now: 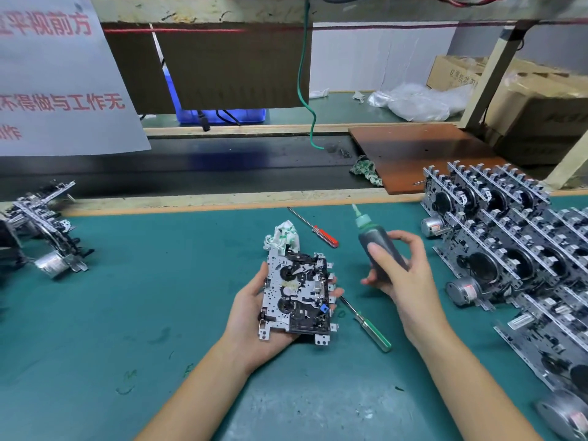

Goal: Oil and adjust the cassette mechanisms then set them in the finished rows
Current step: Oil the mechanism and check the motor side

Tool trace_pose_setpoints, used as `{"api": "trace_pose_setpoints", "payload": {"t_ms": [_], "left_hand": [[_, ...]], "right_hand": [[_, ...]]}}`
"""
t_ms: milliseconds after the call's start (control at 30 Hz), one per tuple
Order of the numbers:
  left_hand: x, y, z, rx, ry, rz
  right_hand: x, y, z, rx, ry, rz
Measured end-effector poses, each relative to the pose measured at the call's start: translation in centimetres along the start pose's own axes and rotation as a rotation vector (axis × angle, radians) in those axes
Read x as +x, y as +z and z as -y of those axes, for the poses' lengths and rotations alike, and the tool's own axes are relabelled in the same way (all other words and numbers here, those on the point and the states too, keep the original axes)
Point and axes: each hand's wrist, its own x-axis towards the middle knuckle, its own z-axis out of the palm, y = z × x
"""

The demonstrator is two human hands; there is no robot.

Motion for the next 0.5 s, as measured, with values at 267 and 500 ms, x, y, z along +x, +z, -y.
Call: {"api": "trace_pose_setpoints", "payload": {"t_ms": [267, 500], "left_hand": [[0.1, 0.0, -0.1, -0.003, 0.015, 0.039], [0.0, 0.1, 0.0, -0.023, 0.005, 0.085]], "right_hand": [[-0.1, 0.9, 0.9, 0.581, 0.24, 0.04], [-0.8, 1.6, 0.2, 0.313, 0.063, -0.032]]}}
